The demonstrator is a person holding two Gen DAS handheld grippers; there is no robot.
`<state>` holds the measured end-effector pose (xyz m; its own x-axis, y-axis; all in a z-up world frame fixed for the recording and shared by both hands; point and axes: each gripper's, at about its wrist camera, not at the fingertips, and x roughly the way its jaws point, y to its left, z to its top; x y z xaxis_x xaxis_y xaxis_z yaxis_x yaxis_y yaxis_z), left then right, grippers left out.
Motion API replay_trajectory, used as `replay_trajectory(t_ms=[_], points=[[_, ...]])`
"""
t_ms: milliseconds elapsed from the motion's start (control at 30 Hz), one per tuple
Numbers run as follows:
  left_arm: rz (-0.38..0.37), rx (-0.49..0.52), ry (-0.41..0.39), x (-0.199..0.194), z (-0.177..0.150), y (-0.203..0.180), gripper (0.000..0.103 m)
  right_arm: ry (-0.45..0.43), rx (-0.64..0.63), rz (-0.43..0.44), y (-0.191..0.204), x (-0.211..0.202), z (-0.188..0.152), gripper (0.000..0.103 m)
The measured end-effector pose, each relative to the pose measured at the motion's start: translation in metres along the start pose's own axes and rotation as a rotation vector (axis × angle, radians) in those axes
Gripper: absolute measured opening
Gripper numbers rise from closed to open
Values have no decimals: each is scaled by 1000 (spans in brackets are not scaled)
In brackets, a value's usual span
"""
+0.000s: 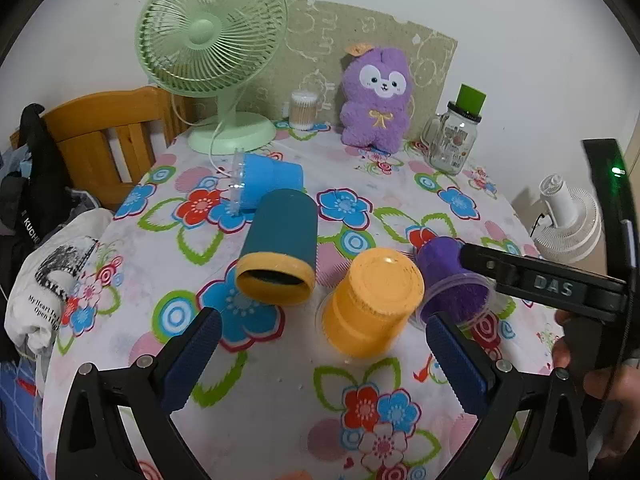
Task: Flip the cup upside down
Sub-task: 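Carry the purple cup in the right gripper toward the open tablecloth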
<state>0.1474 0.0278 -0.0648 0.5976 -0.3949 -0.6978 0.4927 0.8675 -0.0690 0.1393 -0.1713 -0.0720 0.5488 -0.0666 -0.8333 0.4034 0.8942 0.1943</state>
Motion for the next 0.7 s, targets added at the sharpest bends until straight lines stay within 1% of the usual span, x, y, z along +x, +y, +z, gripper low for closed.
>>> replay_trajectory(t_ms=[100,233,300,333,367,400,467,500,700], points=[[3,0,6,9,3,0,103,48,9,15,0,20,5,103],[13,1,10,14,3,2,103,79,19,24,0,37,6,102],[14,0,6,13,2,5,103,92,18,48,1,41,5,89],[14,-3,5,12,2,7,103,98,18,60,1,42,5,85],[14,-7,3,11,2,9,103,99,16,70,2,42,4,79],[12,-11,1,9,1,10,103,95,6,68,4,39,4,73],[9,-16,-1,5,0,13,103,85,-9,52,7,34,3,65],[9,-18,-4,1,-2,14,103,76,-12,47,7,29,3,63],[3,-31,-16,-22,-12,19,103,42,-3,90,9,0,-7,63]])
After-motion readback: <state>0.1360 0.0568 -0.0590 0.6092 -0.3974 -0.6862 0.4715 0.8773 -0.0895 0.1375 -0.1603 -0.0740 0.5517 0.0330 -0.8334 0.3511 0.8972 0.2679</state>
